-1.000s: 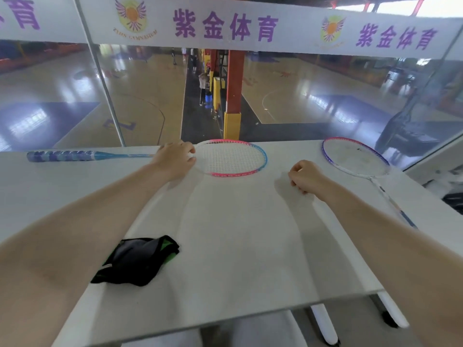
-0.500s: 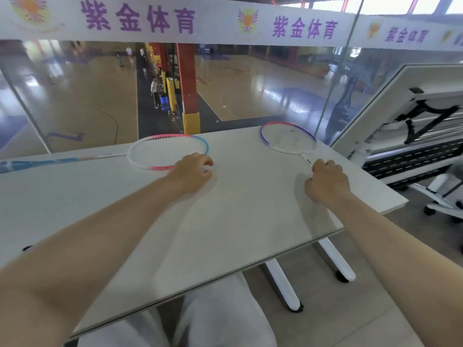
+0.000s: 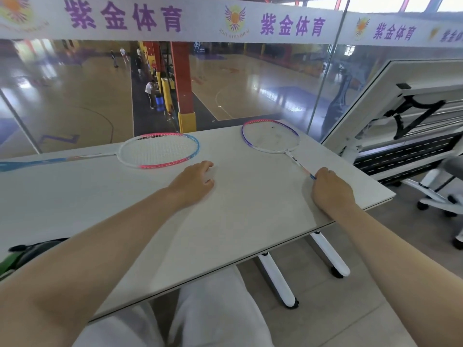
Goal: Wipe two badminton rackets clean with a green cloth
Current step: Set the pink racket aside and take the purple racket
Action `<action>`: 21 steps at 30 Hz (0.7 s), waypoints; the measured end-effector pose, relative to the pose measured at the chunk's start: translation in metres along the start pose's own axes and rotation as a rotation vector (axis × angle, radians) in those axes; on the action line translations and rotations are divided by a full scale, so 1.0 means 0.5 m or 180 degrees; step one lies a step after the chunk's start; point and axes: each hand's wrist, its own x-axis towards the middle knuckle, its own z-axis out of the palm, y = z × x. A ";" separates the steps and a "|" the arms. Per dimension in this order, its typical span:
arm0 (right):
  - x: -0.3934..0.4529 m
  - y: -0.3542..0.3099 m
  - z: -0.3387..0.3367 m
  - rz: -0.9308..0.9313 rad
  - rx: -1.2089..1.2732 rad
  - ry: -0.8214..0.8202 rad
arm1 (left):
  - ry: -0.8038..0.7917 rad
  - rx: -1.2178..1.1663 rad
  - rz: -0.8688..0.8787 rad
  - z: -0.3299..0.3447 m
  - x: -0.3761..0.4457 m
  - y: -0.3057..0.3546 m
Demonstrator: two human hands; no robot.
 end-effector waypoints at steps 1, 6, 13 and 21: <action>-0.003 0.001 0.001 -0.0078 -0.0004 0.0025 | 0.0007 -0.0005 -0.0014 -0.002 -0.004 -0.002; -0.023 -0.013 -0.002 -0.0357 0.0119 0.0099 | 0.0001 -0.0014 -0.0177 -0.027 -0.027 -0.025; -0.054 -0.068 -0.006 -0.0835 0.0468 -0.0020 | -0.0134 0.0091 -0.0446 -0.089 -0.067 -0.096; -0.092 -0.230 -0.014 -0.1566 0.0377 -0.0312 | -0.0335 0.0249 -0.0844 -0.182 -0.176 -0.172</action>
